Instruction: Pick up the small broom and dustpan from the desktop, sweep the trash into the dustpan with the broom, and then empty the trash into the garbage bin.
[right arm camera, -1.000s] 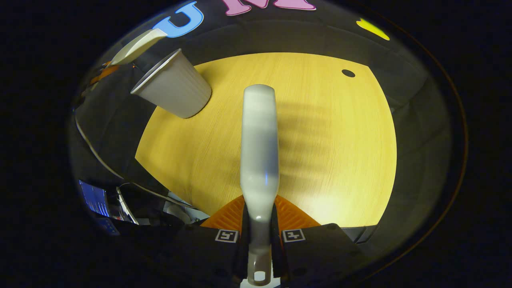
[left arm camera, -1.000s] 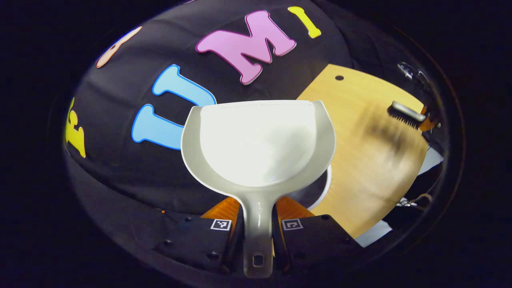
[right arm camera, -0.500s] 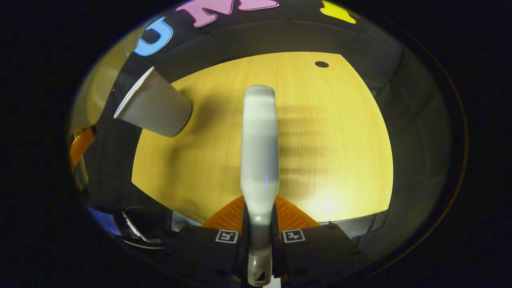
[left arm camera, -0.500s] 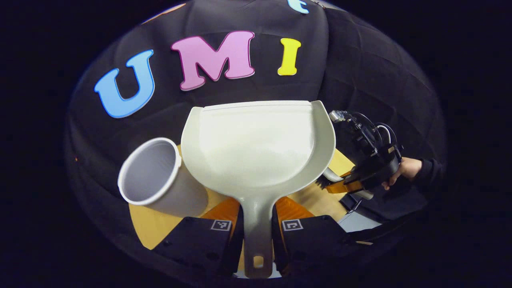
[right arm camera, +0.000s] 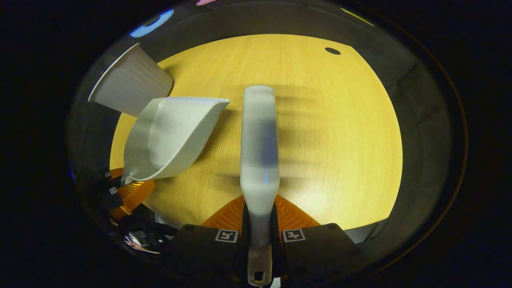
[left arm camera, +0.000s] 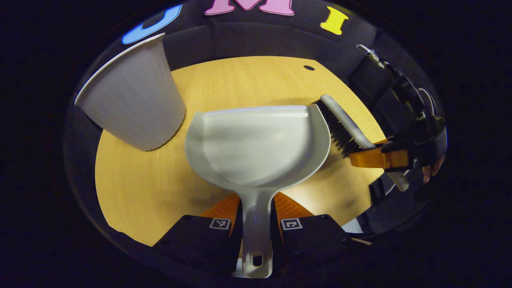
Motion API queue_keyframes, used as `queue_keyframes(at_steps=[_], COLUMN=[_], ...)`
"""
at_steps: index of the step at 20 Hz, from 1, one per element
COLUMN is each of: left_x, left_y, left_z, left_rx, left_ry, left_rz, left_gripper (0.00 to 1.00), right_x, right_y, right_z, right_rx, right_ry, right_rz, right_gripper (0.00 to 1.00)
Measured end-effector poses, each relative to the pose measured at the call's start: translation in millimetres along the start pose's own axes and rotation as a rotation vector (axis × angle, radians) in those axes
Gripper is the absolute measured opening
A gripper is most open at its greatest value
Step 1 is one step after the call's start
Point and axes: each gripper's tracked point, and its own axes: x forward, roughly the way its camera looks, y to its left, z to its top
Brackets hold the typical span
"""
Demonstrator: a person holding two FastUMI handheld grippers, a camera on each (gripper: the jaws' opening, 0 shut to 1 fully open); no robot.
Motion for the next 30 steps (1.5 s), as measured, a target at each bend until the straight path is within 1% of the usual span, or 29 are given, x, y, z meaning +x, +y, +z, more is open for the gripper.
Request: queue_keyframes(at_steps=[2,4,6,7,8,11,12,15,16,17,18,20,21,22,23,24,25,27,28,30], left_x=[-1.5,3.6,6.7,8.1,9.2,7.3,8.8,8.9,8.8,8.8,9.4,9.6,7.6,7.2,5.8,4.1,2.1,-7.0,-12.7,-29.7], left_y=[-3.4,-2.3,0.0,-0.3,-1.6,-9.7,-12.5,-11.1,-10.6,-9.9,-10.4,-13.7,-18.9,-19.2,-20.4,-18.8,-18.3,-17.7,-18.9,-19.3], left_z=[8.7,12.8,17.7,16.4,13.1,7.5,7.0,5.2,5.7,5.4,5.6,6.2,7.2,6.9,8.0,8.4,10.4,12.5,11.3,9.0], left_rx=[-0.047,-0.098,-0.092,-0.083,-0.089,-0.129,-0.139,-0.132,-0.126,-0.121,-0.120,-0.124,-0.128,-0.125,-0.125,-0.124,-0.121,-0.116,-0.114,-0.127], left_ry=[0.025,0.035,0.040,0.053,0.070,0.117,0.126,0.138,0.144,0.151,0.154,0.155,0.154,0.156,0.156,0.151,0.140,0.119,0.112,0.093], left_rz=[0.028,0.025,0.041,0.051,0.055,0.032,0.021,0.025,0.030,0.034,0.036,0.017,-0.003,-0.007,-0.005,0.013,0.027,0.044,0.046,0.053], left_gripper=[0.30,0.30,0.29,0.29,0.31,0.30,0.30,0.30,0.29,0.31,0.31,0.31,0.32,0.55,0.69,0.74,0.79,0.82,0.81,0.81], right_x=[12.1,23.3,28.5,28.1,30.7,39.0,40.7,42.5,44.0,44.5,43.5,40.2,39.4,37.7,37.4,35.3,32.5,22.0,15.7,-1.6], right_y=[8.1,11.2,12.3,12.0,12.1,12.0,11.7,14.4,15.5,16.5,18.0,18.8,18.3,16.6,14.8,12.3,10.7,9.9,9.7,8.3], right_z=[5.7,4.8,1.8,3.1,3.4,-4.2,-4.6,-5.5,-6.7,-7.8,-7.3,-5.3,-3.8,-2.2,-2.6,-0.9,1.5,6.9,8.7,10.7], right_rx=[-0.001,0.002,-0.003,-0.011,-0.019,-0.016,-0.013,0.009,0.016,0.021,0.024,0.023,0.026,0.029,0.031,0.033,0.036,0.047,0.052,0.072], right_ry=[0.019,0.058,0.098,0.099,0.104,0.166,0.170,0.182,0.192,0.204,0.206,0.198,0.189,0.184,0.178,0.168,0.153,0.121,0.106,0.066], right_rz=[0.000,-0.011,-0.013,-0.019,-0.020,-0.025,-0.029,-0.024,-0.020,-0.014,-0.007,0.000,0.001,0.003,0.003,0.004,0.007,0.020,0.035,0.057], right_gripper=[0.26,0.26,0.26,0.26,0.26,0.26,0.26,0.26,0.26,0.28,0.28,0.30,0.43,0.58,0.72,0.75,0.85,0.91,0.98,0.98])
